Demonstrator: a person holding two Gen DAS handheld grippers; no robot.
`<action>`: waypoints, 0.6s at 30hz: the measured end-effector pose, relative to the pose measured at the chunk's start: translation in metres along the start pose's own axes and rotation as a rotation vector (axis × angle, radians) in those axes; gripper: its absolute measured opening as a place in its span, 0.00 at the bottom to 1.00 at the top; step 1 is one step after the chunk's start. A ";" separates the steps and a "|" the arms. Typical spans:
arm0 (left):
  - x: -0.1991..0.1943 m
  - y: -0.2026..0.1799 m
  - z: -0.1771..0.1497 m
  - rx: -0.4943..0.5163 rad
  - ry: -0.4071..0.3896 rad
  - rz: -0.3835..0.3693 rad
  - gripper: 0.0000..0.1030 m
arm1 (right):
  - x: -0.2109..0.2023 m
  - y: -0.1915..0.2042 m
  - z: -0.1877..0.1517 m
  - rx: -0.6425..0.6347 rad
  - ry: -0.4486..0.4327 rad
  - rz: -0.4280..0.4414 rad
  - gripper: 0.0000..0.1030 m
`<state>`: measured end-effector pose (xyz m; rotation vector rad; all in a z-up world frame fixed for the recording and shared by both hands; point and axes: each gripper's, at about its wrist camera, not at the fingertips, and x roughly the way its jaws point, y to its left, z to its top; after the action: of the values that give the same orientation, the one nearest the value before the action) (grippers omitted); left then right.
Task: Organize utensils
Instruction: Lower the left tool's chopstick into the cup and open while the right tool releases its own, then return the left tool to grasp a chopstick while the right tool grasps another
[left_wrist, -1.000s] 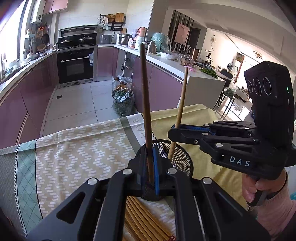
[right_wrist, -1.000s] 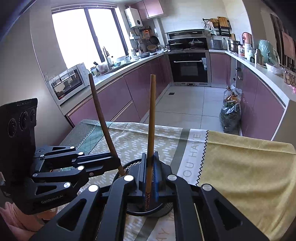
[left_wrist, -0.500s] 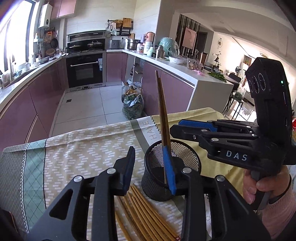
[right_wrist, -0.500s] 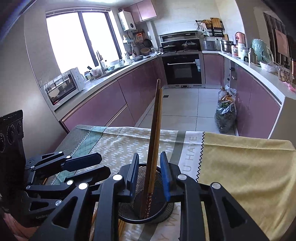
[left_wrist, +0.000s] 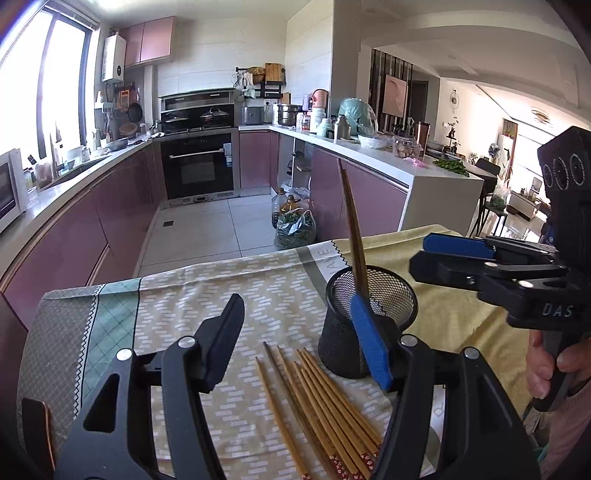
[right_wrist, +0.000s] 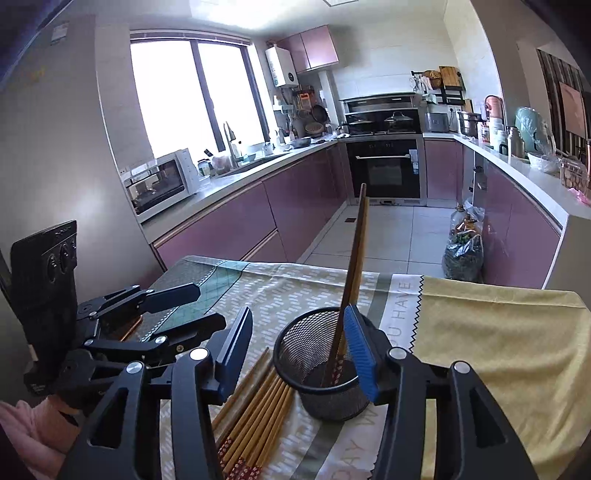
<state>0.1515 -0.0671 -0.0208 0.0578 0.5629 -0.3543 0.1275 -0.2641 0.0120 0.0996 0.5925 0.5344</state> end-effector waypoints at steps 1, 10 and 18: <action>-0.003 0.004 -0.004 -0.007 0.004 0.005 0.58 | -0.002 0.002 -0.004 -0.002 0.004 0.012 0.50; 0.002 0.030 -0.060 -0.043 0.142 0.045 0.58 | 0.028 0.012 -0.062 0.025 0.168 0.044 0.50; 0.023 0.032 -0.101 -0.045 0.264 0.044 0.58 | 0.064 0.010 -0.097 0.072 0.296 -0.023 0.42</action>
<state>0.1288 -0.0296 -0.1202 0.0745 0.8290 -0.2923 0.1137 -0.2289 -0.0988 0.0822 0.9010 0.5091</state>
